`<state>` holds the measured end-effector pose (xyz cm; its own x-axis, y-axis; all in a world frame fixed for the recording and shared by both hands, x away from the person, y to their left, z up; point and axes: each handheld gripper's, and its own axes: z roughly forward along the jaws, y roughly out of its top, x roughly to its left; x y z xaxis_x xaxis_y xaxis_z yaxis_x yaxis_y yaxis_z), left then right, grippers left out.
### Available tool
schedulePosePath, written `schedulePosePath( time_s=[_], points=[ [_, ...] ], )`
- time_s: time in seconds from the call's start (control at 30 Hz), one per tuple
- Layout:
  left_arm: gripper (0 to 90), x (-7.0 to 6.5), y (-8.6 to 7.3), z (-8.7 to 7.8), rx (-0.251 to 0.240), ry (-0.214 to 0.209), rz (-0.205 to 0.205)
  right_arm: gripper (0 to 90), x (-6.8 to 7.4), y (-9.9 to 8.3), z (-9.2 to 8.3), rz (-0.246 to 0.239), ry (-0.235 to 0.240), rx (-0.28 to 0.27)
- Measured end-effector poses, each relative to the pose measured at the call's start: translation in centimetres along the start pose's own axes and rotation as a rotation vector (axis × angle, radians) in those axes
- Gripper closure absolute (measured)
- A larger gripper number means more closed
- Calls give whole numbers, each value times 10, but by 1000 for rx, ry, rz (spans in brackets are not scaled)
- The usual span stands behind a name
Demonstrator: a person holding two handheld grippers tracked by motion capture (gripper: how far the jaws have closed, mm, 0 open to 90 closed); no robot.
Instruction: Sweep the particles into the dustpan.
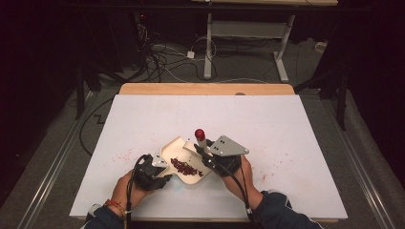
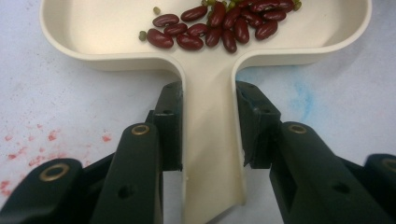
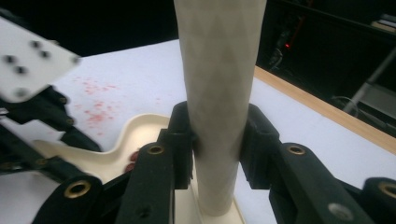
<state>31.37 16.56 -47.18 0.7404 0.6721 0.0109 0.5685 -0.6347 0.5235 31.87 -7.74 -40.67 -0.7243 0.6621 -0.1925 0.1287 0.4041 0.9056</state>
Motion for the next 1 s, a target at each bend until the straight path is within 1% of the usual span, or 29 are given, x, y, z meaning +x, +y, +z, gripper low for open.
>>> schedulePosePath(
  time_s=[0.03, 0.07, 0.13, 0.17, 0.23, 0.33, 0.37, 0.4, 0.43, 0.47, 0.5, 0.53, 0.57, 0.6, 0.63, 0.67, 0.7, 0.77, 0.8, 0.87, 0.9, 0.93, 1.0],
  points=[
    [636, 0, 0, -1, -1, -1, 0, 697, 0, 0, 0, 0, 0, 0],
    [636, 1, -1, -1, -3, -1, 0, 698, 0, 1, -2, 4, 7, -11],
    [636, 2, -2, -1, 1, -5, -2, 700, -1, 4, -5, 16, 45, -29],
    [636, 3, -2, -1, 0, -10, -3, 700, -1, 5, -6, 22, 49, -31],
    [636, 4, -3, -1, -1, -10, -5, 699, 0, 8, -8, 11, 41, -45],
    [636, 6, -4, -2, 0, -13, -5, 699, -6, 10, -11, 15, 45, -59],
    [636, 7, -5, -2, -3, -14, -10, 699, -13, 11, -11, 17, 42, -69],
    [636, 8, -5, -2, -2, -17, -11, 699, -13, 11, -11, 17, 42, -69],
    [636, 9, -5, -2, -3, -18, -13, 699, -17, 11, -11, 20, 41, -72],
    [636, 10, -6, -2, -7, -18, -20, 698, -21, 12, -10, 11, 38, -78],
    [636, 10, -6, -2, -6, -19, -24, 698, -25, 13, -8, 1, 25, -84],
    [637, 11, -6, -2, -4, -23, -25, 698, -30, 13, -6, -8, 13, -95],
    [637, 11, -6, -2, -4, -25, -27, 698, -35, 13, -3, -30, 5, -104],
    [636, 11, -6, -2, -3, -26, -27, 698, -39, 13, 1, -39, -11, -99],
    [636, 12, -6, -2, 0, -28, -27, 699, -43, 13, 6, -38, -32, -102],
    [636, 12, -6, -2, 0, -30, -30, 699, -46, 12, 11, -46, -35, -111],
    [636, 13, -6, -2, -1, -33, -32, 699, -49, 12, 17, -51, -41, -107],
    [636, 14, -7, -2, 0, -31, -35, 698, -53, 9, 30, -52, -69, -93],
    [636, 14, -7, -2, -1, -31, -36, 699, -54, 8, 37, -53, -73, -83],
    [636, 16, -8, -1, -3, -27, -46, 699, -55, 4, 50, -61, -97, -61],
    [635, 17, -9, 0, -7, -22, -56, 699, -55, 3, 55, -75, -105, -64],
    [635, 19, -9, 1, -7, -24, -61, 699, -54, 3, 57, -79, -101, -76],
    [636, 21, -9, 2, -9, -32, -66, 699, -52, 6, 61, -56, -62, -70]
  ],
)
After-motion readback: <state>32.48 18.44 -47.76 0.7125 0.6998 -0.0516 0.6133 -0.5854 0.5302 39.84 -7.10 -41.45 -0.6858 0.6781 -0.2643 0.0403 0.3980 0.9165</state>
